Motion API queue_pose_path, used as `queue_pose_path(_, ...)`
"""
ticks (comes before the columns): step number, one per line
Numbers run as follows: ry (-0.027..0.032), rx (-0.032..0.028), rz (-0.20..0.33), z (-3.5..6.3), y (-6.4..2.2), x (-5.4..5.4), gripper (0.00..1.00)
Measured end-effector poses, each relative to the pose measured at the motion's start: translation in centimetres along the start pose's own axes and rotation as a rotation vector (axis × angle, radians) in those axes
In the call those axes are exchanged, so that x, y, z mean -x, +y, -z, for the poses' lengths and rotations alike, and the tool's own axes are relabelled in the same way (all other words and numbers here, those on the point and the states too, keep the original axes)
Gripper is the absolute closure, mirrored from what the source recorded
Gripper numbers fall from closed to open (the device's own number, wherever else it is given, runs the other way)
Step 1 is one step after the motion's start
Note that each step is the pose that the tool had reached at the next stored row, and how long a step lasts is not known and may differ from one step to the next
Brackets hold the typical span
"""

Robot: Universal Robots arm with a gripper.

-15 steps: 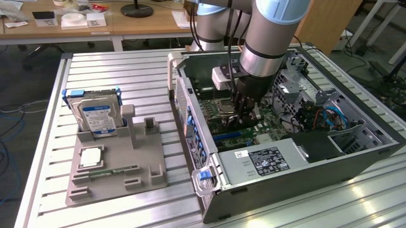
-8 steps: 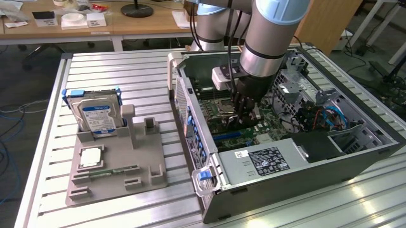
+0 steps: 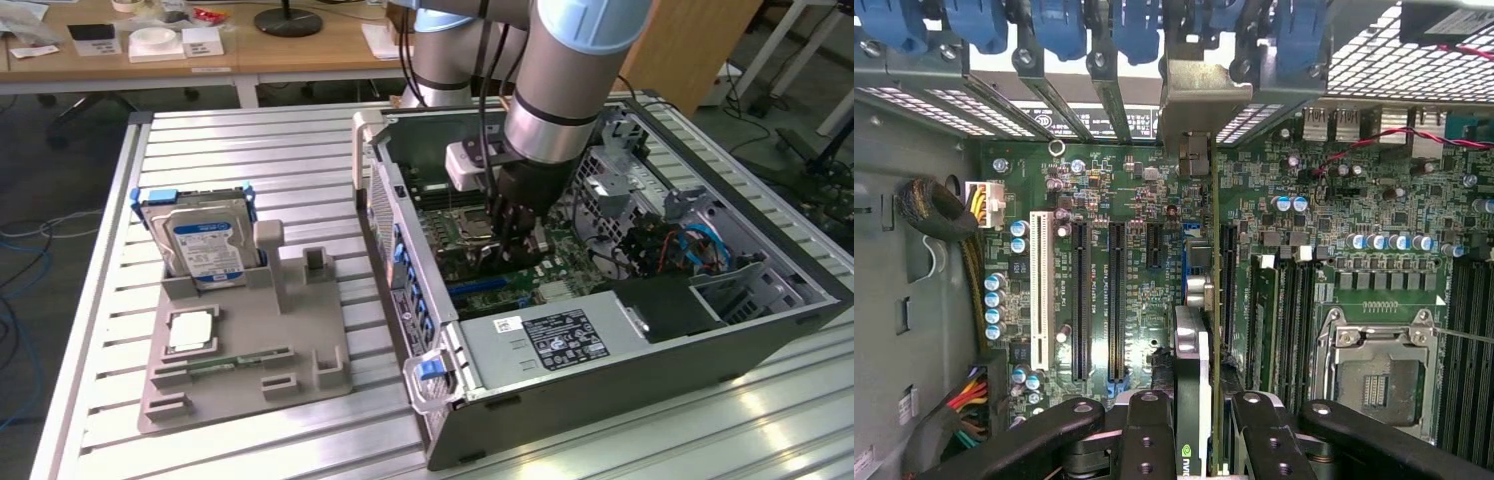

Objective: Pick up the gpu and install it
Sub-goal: 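Insert the gpu into the slot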

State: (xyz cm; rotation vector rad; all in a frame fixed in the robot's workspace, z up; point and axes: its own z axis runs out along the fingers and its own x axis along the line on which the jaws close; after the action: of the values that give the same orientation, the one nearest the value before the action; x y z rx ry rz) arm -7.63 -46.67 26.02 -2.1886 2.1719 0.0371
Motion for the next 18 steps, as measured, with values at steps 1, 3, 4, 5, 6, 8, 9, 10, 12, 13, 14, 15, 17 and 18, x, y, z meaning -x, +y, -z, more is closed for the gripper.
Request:
queue_pose_path(1, 0.0002, 0.0000, 0.000, -0.02, 0.00, 0.00, 0.73)
queue_pose_path(3, 0.0003, -0.0001, 0.000, -0.06, 0.00, -0.01, 0.73)
queue_pose_path(4, 0.0004, 0.0000, 0.000, -0.07, 0.00, -0.01, 0.73)
queue_pose_path(5, 0.0004, 0.0000, 0.000, -0.07, 0.00, -0.01, 0.73)
queue_pose_path(6, 0.0005, 0.0000, 0.000, -0.07, 0.00, -0.01, 0.73)
queue_pose_path(8, 0.0004, 0.0000, 0.000, -0.07, 0.00, -0.01, 0.73)
queue_pose_path(9, 0.0001, -0.0002, 0.000, -0.11, 0.00, 0.00, 0.73)
queue_pose_path(10, 0.0001, -0.0001, 0.000, -0.13, 0.00, -0.01, 0.73)
queue_pose_path(12, 0.0004, 0.0000, 0.000, -0.13, 0.01, -0.01, 0.73)
queue_pose_path(13, 0.0005, 0.0000, 0.000, -0.14, 0.01, -0.01, 0.73)
queue_pose_path(14, 0.0005, 0.0000, 0.000, -0.15, 0.01, -0.01, 0.73)
queue_pose_path(15, 0.0005, 0.0000, 0.000, -0.17, 0.01, -0.01, 0.73)
queue_pose_path(17, 0.0012, 0.0000, 0.000, -0.20, 0.04, -0.01, 0.73)
queue_pose_path(18, 0.0020, 0.0000, 0.000, -0.21, 0.04, -0.01, 0.73)
